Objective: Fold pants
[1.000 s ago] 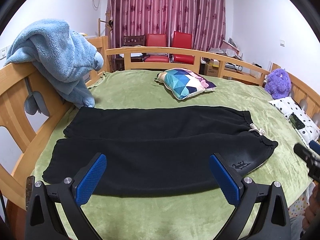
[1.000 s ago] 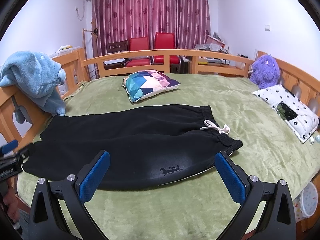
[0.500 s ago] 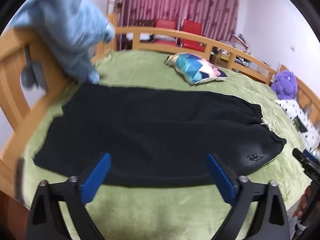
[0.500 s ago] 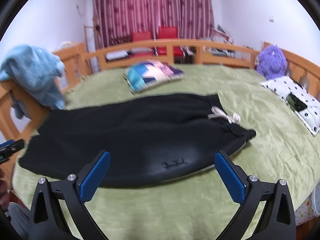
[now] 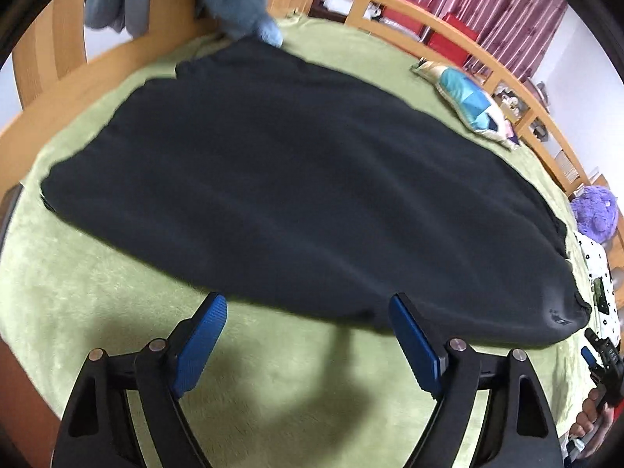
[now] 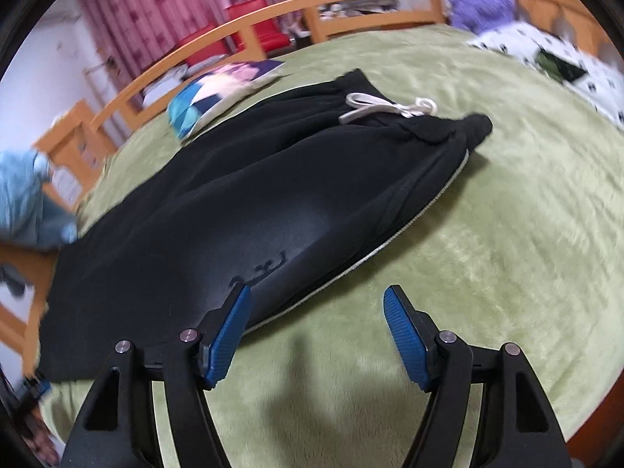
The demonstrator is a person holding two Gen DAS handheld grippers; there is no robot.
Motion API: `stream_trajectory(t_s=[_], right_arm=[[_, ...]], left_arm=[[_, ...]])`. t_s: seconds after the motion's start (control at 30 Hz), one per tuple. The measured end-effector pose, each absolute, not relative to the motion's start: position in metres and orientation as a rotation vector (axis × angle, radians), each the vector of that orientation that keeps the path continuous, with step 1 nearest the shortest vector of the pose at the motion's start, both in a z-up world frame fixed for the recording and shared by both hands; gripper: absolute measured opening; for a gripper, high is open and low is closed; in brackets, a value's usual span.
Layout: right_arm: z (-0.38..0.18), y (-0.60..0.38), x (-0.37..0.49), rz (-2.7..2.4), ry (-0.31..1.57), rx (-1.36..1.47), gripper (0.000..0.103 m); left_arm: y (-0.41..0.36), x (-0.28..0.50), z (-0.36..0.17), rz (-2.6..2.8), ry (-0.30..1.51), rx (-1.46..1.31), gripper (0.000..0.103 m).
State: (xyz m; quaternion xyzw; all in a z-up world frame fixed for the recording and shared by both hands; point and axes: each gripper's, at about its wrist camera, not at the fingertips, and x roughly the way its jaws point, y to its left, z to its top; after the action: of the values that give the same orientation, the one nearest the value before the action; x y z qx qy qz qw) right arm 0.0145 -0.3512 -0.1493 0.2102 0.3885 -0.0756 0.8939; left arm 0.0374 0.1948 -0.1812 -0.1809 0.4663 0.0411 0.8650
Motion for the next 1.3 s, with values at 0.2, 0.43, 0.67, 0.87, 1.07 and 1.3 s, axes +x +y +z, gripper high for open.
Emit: stream_trajectory(t_s=[0.2,0.43,0.67,0.87,1.07,1.3], right_arm=[[-0.165,-0.363,0.039,-0.161,0.821,0.516,0.07],[-0.187,-0.358,0.077,-0.128,0.879,0.554,0.032],[-0.138,-0.344,0.096,-0.031,0.775,0.456,0.017],[-0.082,-0.337,0.149,0.008,0.67,0.4,0.015],[-0.041,-0.339,0.228,0.019,0.595,0.389,0.015],[-0.07,-0.33,0.311,0.0,0.652,0.353,0.023]], left_arm=[[0.211,0.059,-0.206,0.085,0.983,-0.467,0.084],[0.214,0.09,-0.207,0.147,0.996,-0.488,0.023],[0.222,0.12,-0.142,0.08,0.858,-0.501,0.01],[0.214,0.177,-0.085,0.082,0.745,-0.397,0.01],[0.201,0.259,-0.059,0.119,0.68,-0.33,0.01],[0.172,0.334,-0.097,0.11,0.762,-0.307,0.011]])
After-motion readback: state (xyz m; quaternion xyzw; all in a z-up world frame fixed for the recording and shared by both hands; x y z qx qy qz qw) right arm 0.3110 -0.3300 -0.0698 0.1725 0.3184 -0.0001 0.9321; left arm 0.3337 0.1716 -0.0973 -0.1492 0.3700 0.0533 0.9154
